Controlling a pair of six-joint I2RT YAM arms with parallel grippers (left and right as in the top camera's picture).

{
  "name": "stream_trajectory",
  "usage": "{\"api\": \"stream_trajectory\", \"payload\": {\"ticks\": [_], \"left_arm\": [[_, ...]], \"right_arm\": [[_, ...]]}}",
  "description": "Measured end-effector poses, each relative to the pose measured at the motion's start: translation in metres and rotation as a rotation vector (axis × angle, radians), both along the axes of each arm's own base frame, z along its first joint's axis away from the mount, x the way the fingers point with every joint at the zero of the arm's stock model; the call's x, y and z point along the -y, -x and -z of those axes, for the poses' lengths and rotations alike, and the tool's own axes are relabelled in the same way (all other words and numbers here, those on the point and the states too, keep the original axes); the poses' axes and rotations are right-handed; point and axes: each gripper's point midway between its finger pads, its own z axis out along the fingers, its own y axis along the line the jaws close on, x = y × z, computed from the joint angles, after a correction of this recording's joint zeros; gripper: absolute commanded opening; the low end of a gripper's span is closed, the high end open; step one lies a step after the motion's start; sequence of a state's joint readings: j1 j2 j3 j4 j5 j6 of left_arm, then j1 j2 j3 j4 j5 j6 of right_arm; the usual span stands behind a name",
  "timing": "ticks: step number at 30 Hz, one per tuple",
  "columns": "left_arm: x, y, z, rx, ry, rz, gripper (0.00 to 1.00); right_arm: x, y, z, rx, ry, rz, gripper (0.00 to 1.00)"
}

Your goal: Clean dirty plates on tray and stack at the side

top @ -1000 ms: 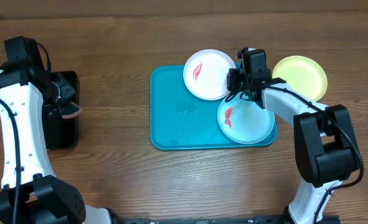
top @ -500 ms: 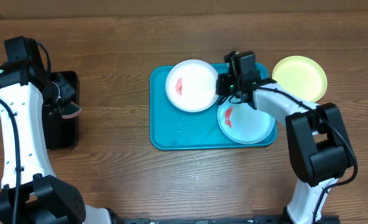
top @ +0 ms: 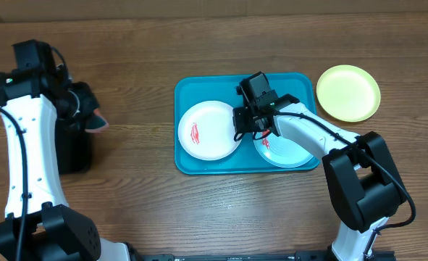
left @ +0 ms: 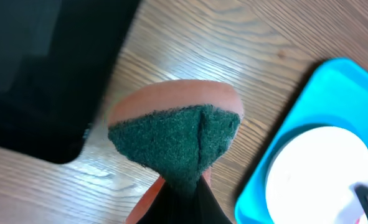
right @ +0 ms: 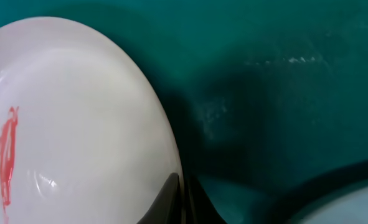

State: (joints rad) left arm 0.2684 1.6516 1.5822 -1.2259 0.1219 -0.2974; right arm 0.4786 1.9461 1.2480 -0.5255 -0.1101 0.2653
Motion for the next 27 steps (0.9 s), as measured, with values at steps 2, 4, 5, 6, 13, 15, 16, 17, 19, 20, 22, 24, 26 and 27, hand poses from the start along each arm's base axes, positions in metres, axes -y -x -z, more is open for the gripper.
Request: {"api": "stream_trajectory", "payload": {"ticks": [2, 4, 5, 6, 13, 15, 16, 17, 19, 20, 22, 24, 26, 27], "left_arm": [[0.007, -0.002, 0.000, 0.002, 0.002, 0.030, 0.04], [0.014, -0.003, 0.000, 0.004, -0.001, 0.056, 0.04], [0.017, -0.004, 0.000, 0.004, -0.005, 0.064, 0.04], [0.017, -0.004, 0.000, 0.002, -0.011, 0.067, 0.04], [-0.029, -0.010, 0.001, 0.025, -0.140, -0.106, 0.04], [-0.050, -0.016, 0.005, 0.046, -0.167, -0.169, 0.04], [-0.059, -0.017, 0.010, 0.047, -0.174, -0.196, 0.04], [-0.070, -0.017, 0.018, 0.035, -0.181, -0.226, 0.04], [-0.086, -0.017, 0.034, 0.003, -0.187, -0.265, 0.04], [-0.093, -0.017, 0.043, -0.012, -0.187, -0.282, 0.04], [-0.104, -0.018, 0.060, -0.040, -0.185, -0.308, 0.04], [-0.112, -0.019, 0.074, -0.064, -0.182, -0.328, 0.04], [-0.117, -0.020, 0.086, -0.083, -0.180, -0.337, 0.04], [-0.121, -0.020, 0.093, -0.093, -0.180, -0.343, 0.04]], "right_arm": [[0.002, 0.000, 0.001, -0.002, 0.012, 0.005, 0.04], [0.005, 0.000, 0.001, 0.001, 0.025, 0.010, 0.04], [0.006, -0.001, 0.002, 0.004, 0.032, 0.013, 0.04], [0.008, -0.001, 0.002, 0.005, 0.040, 0.016, 0.04], [0.016, 0.000, 0.004, -0.012, 0.064, 0.100, 0.04], [0.017, 0.001, 0.005, -0.022, 0.062, 0.124, 0.04], [0.018, 0.002, 0.005, -0.030, 0.062, 0.133, 0.04], [0.018, 0.002, 0.006, -0.034, 0.060, 0.139, 0.04], [0.017, 0.006, 0.007, -0.055, 0.053, 0.146, 0.04], [0.017, 0.009, 0.007, -0.070, 0.049, 0.148, 0.04], [0.017, 0.014, 0.008, -0.092, 0.046, 0.151, 0.04], [0.017, 0.017, 0.009, -0.113, 0.043, 0.160, 0.04], [0.017, 0.021, 0.010, -0.131, 0.038, 0.176, 0.04], [0.018, 0.022, 0.010, -0.140, 0.036, 0.187, 0.04]]}}
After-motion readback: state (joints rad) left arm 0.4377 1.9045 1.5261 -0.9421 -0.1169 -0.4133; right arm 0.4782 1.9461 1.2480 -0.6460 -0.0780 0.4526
